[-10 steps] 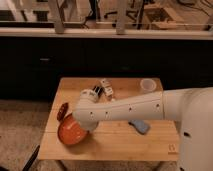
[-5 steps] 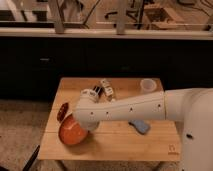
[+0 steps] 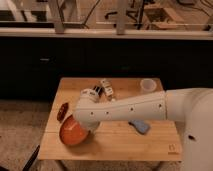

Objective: Pick up the ceramic bowl

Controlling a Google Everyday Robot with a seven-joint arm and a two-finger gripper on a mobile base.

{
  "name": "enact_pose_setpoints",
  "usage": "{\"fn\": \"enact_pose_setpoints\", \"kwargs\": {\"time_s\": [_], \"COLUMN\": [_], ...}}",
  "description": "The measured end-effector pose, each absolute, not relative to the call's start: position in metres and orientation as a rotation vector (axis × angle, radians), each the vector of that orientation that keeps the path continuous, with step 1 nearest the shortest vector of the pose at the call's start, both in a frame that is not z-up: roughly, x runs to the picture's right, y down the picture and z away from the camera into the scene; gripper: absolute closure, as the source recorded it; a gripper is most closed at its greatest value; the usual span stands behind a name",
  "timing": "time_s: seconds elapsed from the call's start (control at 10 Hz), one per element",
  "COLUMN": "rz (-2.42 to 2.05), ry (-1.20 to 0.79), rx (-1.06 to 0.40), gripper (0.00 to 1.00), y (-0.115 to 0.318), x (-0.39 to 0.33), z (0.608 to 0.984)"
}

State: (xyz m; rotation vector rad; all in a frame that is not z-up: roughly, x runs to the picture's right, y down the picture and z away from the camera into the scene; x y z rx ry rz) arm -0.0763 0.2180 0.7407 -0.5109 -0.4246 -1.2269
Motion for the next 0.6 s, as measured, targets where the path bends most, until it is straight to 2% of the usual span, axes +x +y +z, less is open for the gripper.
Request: {"fn": "enact_pose_setpoints", "kwargs": {"time_s": [0.6], "rz": [-1.240], "ry": [-0.416], "rx": [-0.516], "gripper": [1.00], "y": [0.2171], "x": [-0.0717], "z": [0.7347]}}
